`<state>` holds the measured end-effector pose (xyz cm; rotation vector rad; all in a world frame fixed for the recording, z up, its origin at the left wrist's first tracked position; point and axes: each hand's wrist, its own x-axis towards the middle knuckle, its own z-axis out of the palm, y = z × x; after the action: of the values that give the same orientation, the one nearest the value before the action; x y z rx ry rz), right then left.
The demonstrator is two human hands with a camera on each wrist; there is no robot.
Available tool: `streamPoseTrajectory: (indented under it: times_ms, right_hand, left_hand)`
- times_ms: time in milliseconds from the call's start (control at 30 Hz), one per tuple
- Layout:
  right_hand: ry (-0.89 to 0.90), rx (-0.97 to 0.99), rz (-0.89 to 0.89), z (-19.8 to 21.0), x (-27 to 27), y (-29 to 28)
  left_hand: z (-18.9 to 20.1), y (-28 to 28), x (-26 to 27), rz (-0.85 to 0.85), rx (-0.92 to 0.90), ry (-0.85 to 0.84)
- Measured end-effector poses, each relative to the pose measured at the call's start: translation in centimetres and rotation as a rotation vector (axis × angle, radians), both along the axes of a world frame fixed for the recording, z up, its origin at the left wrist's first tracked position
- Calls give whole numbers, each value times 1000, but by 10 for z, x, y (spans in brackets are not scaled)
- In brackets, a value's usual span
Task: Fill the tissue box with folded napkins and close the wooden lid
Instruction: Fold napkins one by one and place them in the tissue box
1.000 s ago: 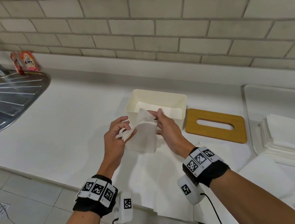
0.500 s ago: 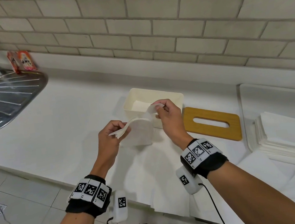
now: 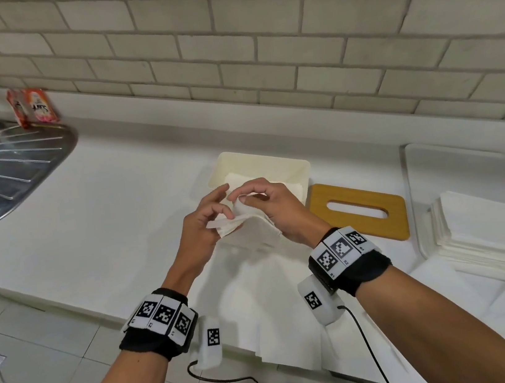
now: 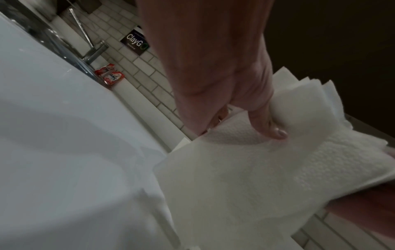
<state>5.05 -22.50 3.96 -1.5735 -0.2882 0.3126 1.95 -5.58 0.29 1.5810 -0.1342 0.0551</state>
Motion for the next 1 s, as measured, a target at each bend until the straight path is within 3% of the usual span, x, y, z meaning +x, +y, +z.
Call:
streamPoseTrajectory:
  times_ms: [100, 300, 533, 700, 1000]
  right_hand:
    - [43, 35, 33, 0, 0, 0]
    - [241, 141, -84, -8, -1, -4]
    - [144, 14, 90, -30, -15, -12]
    - [128, -12, -57, -31, -17, -2]
    - [59, -4, -16, -49, -9, -6]
  left_hand:
    - [3, -7, 0, 23, -126, 68]
    - [-1, -13, 3, 167, -123, 135]
    - [14, -14, 8, 242, -282, 68]
    - [9, -11, 5, 148, -201, 95]
    - [-16, -3, -6, 122, -157, 215]
